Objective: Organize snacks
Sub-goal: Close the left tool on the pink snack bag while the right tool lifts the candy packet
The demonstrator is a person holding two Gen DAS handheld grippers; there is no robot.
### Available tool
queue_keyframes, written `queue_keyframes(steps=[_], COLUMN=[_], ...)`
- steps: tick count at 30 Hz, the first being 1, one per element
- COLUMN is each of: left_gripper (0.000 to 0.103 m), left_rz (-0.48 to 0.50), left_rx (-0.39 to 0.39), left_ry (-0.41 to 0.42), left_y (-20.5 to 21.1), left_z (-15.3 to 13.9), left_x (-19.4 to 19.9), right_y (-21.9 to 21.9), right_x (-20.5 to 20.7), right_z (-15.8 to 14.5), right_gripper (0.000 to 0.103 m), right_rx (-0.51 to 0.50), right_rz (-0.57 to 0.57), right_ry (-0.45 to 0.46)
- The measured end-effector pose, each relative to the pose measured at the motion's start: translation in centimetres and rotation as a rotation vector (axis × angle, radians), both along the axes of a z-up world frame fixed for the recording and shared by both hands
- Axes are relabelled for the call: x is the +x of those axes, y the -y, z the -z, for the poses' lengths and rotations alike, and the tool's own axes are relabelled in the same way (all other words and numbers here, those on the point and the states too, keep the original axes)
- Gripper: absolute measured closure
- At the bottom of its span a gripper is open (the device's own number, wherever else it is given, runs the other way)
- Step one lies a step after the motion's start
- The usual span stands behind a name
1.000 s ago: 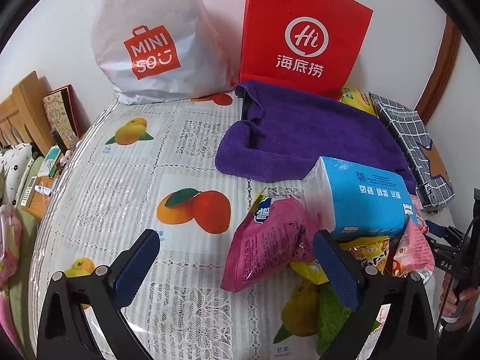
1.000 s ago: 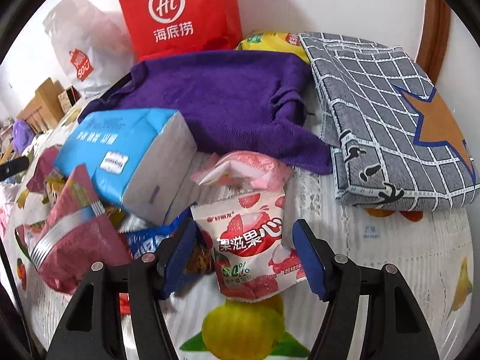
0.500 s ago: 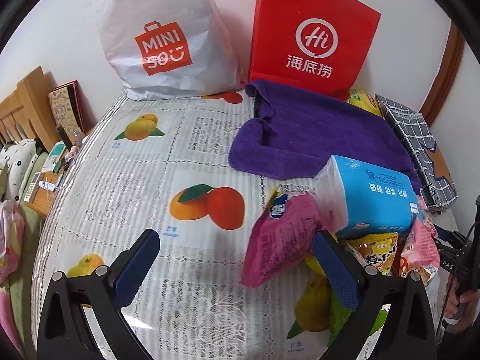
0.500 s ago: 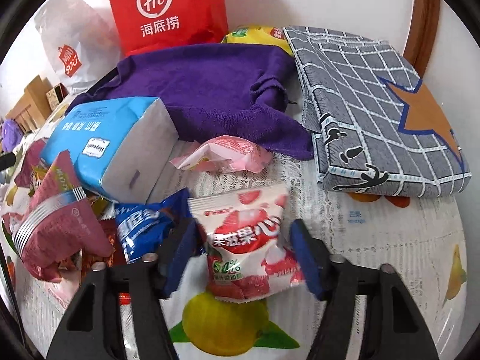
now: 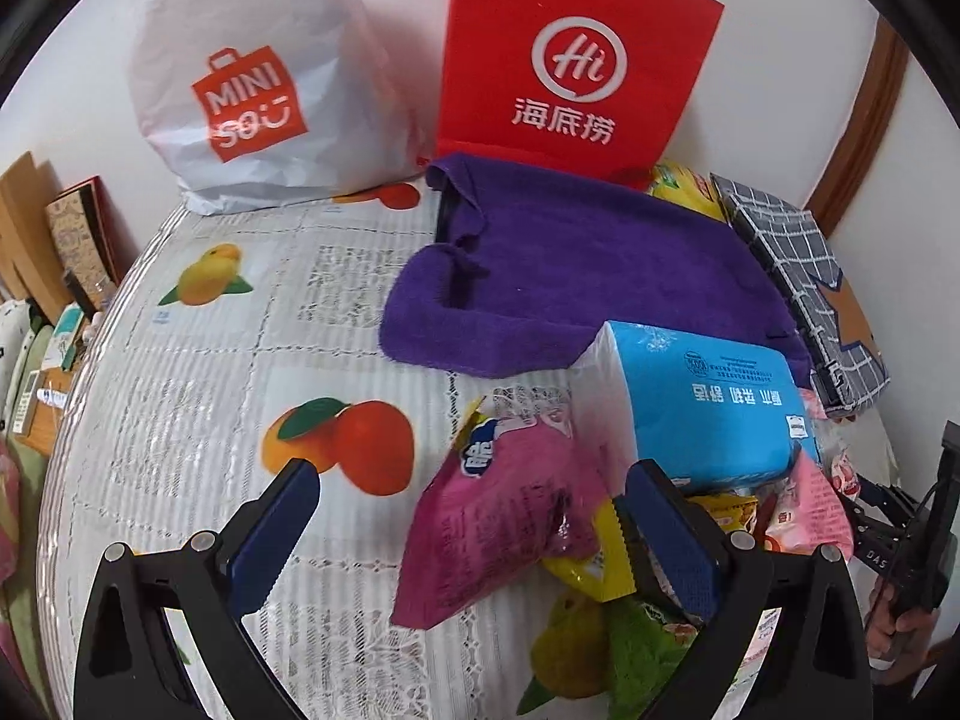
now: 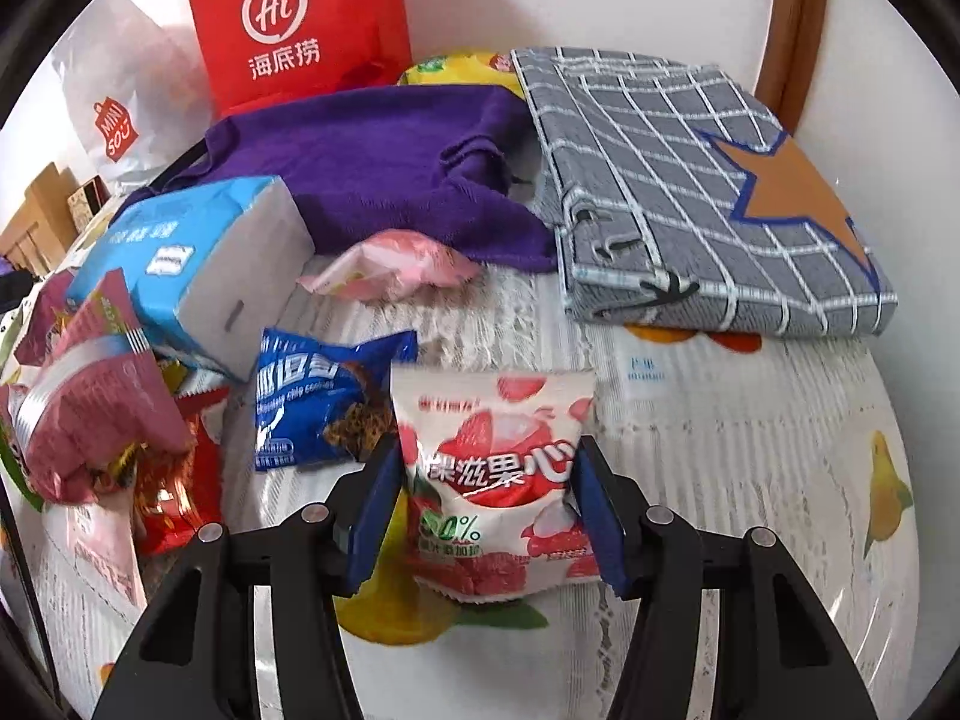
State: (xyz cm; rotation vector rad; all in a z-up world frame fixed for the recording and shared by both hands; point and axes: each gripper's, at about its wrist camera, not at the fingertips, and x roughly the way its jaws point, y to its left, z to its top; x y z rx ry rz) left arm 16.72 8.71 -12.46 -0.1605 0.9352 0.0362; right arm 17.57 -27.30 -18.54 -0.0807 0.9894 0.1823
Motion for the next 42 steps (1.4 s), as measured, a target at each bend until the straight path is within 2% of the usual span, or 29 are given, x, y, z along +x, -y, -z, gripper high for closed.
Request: queue_keyframes(steps=[12,18,23,28,42], left_gripper=[0.001,0.003,0.022,0.035,0.047], left_rz=[0.008,0.020,0.041,0.052,0.063], left_rx=[0.021,0.018,0.013,0.002,0.007], left_ry=[-0.047,-0.032,-0.044,-0.060,-0.057], left_y=[0.1,0.3,0.6,0.8,1.4], left_z=[1.7,1.7,2.0,2.6,2.5], left_x=[1.4,1.3,1.5,1.6,1.5], right_y=[-0.1,-0.2,-0.2,-0.1,0.3], right_x=[-0.5,-0.5,-0.4,-0.4,-1.1], right_z=[0.0,0.0,-0.1,-0.2,-0.6], right_gripper=[0.046,0.047,0.046,0.046,0.048], right_rx=[-0.008,-0.008,-0.006,-0.002,-0.015], right_rz=[0.012,0.013,0.013,0.014,0.008], right_ry=[0.029,0.029,0.028,0.019,0.005])
